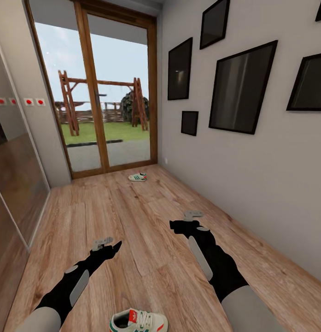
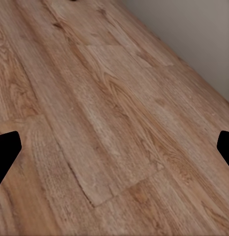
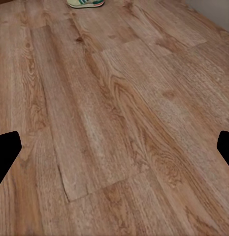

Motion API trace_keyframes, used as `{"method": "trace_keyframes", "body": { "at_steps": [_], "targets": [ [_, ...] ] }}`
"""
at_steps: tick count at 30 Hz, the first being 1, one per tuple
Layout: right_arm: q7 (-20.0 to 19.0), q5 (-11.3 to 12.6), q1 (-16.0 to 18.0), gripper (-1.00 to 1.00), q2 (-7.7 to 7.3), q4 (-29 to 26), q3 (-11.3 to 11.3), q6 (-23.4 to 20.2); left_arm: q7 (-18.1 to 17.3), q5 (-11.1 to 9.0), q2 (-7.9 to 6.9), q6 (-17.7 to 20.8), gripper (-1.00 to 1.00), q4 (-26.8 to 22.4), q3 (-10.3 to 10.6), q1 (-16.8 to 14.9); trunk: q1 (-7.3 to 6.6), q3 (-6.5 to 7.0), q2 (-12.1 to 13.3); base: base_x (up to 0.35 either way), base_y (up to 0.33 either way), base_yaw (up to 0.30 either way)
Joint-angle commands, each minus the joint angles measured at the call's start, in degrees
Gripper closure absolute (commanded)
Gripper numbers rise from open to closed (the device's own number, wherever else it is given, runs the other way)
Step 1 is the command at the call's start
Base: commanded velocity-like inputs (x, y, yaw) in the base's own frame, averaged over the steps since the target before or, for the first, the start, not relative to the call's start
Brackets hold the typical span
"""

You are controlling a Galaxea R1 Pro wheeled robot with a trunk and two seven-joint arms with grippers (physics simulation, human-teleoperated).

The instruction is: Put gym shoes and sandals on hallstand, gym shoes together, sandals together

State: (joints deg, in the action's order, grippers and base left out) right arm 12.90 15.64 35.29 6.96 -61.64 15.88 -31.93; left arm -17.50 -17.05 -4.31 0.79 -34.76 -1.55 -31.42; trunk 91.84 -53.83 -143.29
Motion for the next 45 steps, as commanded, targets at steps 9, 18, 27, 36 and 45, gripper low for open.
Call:
{"method": "trace_keyframes", "body": {
  "at_steps": [9, 18, 27, 36, 45],
  "targets": [
    [0.54, 0.68, 0.01, -1.00, -0.02, -0.06, 0.10, -0.15, -0.35, -0.21, -0.77, -0.03, -1.00, 0.08, -0.13, 0.01, -0.01, -0.06, -0.02, 0.002, 0.001, 0.000],
    [0.54, 0.58, 0.04, -1.00, -0.02, -0.06, 0.13, -0.15, -8.67, 11.50, -3.52, -0.30, -1.00, 0.39, 4.13, 0.05, -0.01, -0.06, -0.02, 0.000, 0.000, 0.000],
    [0.54, 0.85, 0.01, -1.00, -0.02, -0.15, -0.05, -0.15, -38.56, 33.12, -12.02, -4.97, -1.00, 0.23, 9.52, -0.25, -0.01, -0.06, -0.02, 0.000, 0.000, 0.000],
    [0.39, 1.10, 0.03, -1.00, -0.02, -0.63, -0.14, -0.15, -46.43, 34.47, -14.58, -5.43, -1.00, 0.18, 9.93, -0.30, -0.01, -0.06, -0.02, 0.000, 0.000, 0.000],
    [0.45, 1.14, 0.03, -1.00, -0.02, -1.08, -0.10, -0.24, -46.84, 42.71, -14.24, -5.37, -1.00, 0.21, 9.82, -0.30, -0.01, -0.06, -0.02, 0.000, 0.000, 0.000]
  ]
}}
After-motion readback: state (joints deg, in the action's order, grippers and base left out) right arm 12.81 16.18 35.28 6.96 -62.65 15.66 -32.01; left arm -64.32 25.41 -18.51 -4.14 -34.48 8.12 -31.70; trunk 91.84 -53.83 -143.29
